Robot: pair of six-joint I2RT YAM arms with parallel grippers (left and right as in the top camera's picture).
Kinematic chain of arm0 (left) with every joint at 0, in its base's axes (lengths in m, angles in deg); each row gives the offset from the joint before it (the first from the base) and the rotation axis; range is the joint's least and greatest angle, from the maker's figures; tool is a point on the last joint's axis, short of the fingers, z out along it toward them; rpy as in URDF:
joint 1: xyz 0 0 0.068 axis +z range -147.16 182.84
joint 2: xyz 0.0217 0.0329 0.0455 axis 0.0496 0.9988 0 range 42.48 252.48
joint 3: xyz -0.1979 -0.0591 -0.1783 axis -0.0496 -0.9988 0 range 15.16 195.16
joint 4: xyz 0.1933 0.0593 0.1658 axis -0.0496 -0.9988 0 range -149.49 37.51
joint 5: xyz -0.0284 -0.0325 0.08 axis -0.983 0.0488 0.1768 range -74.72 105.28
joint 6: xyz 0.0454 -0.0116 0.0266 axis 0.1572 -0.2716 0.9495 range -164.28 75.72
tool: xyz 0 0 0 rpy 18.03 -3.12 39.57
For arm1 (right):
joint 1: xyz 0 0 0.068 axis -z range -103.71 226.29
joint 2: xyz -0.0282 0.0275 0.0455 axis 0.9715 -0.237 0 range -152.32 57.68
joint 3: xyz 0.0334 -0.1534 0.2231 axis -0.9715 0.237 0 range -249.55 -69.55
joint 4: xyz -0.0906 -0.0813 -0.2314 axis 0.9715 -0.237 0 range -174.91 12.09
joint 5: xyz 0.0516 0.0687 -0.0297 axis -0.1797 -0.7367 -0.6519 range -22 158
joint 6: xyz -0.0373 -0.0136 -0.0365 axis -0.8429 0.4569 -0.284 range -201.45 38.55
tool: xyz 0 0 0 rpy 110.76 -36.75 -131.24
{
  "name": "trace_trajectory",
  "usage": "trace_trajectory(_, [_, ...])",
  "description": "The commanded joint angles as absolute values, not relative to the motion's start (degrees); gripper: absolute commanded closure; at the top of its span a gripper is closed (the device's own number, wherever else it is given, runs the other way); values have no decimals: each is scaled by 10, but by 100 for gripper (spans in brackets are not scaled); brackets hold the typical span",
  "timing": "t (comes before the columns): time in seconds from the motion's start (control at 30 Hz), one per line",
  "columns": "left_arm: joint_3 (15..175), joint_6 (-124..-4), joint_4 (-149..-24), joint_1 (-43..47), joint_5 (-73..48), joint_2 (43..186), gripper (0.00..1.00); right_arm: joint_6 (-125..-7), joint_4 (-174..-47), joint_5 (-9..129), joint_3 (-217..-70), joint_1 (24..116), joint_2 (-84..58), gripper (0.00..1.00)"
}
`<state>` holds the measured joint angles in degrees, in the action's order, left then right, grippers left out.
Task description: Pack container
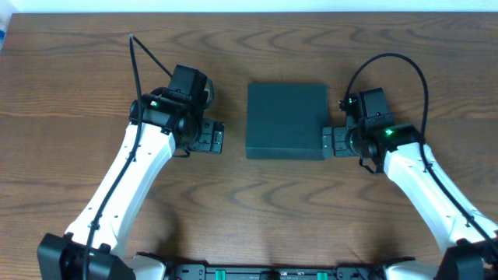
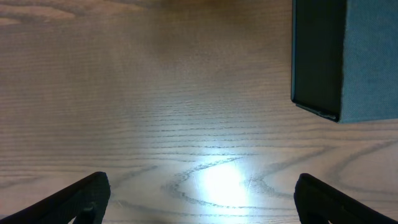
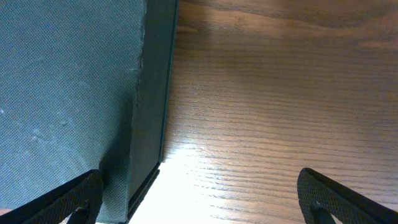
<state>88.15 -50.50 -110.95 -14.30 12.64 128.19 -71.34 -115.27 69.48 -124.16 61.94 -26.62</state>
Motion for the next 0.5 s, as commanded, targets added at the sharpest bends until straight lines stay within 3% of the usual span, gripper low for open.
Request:
trace_trajectory(0.0, [882,-511,-1109,-144,125,1275,4,-707,-1154,695,-1241,623,-282,1])
trace_trajectory(0.47, [882,-502,-1045,-132,127,1276,5,-696,-1110,690,-1242,631,-271,1])
